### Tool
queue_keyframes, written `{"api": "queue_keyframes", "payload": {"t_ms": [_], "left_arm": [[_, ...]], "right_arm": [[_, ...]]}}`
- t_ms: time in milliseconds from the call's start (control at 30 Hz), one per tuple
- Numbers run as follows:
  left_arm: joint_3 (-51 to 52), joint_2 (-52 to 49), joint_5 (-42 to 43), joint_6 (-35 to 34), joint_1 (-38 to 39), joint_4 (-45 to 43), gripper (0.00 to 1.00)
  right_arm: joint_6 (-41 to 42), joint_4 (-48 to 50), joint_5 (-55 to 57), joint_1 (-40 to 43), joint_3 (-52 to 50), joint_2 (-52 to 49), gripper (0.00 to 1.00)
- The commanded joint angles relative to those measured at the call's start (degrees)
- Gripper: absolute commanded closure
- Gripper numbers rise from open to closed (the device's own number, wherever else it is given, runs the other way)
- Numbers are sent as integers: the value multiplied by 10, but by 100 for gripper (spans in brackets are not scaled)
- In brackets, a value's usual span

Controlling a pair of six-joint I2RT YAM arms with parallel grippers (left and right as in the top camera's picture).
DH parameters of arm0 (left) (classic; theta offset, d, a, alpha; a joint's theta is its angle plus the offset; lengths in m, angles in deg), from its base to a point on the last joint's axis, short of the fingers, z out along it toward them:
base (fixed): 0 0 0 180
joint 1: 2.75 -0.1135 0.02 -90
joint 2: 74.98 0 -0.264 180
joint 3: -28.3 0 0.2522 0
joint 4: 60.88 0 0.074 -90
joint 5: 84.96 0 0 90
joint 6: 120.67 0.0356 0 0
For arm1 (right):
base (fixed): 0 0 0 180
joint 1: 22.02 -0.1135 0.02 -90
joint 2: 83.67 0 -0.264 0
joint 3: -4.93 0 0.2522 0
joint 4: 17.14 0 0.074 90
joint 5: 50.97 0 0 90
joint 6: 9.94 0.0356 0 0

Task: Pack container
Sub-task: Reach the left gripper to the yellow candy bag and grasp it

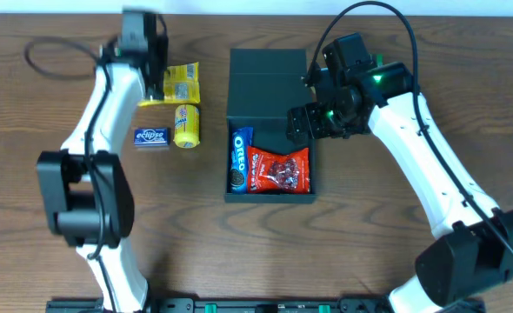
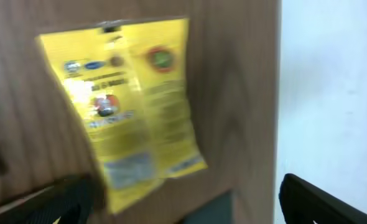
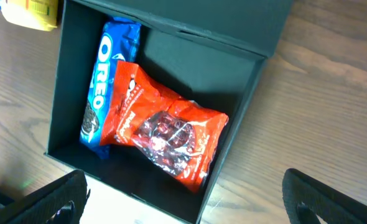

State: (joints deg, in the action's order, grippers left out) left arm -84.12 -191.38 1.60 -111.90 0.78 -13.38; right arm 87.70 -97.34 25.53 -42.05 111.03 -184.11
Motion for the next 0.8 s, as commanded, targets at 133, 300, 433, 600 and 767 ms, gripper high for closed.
{"api": "queue_keyframes", "payload": {"t_ms": [133, 300, 433, 600, 767], "left_arm": [[-270, -153, 49, 4, -14, 177, 4], [-299, -202, 90, -2, -29, 228, 4], [-299, -220, 94, -2, -33, 244, 4], [-299, -237, 95, -13, -33, 245, 4], [-299, -262, 121, -19, -33, 247, 4]], "right_arm": [[31, -5, -5, 3, 3, 2, 1], [49, -9, -5, 2, 3, 2, 1], [56, -9, -5, 2, 3, 2, 1], [56, -14, -5, 2, 3, 2, 1], [57, -14, -5, 2, 3, 1, 1]]}}
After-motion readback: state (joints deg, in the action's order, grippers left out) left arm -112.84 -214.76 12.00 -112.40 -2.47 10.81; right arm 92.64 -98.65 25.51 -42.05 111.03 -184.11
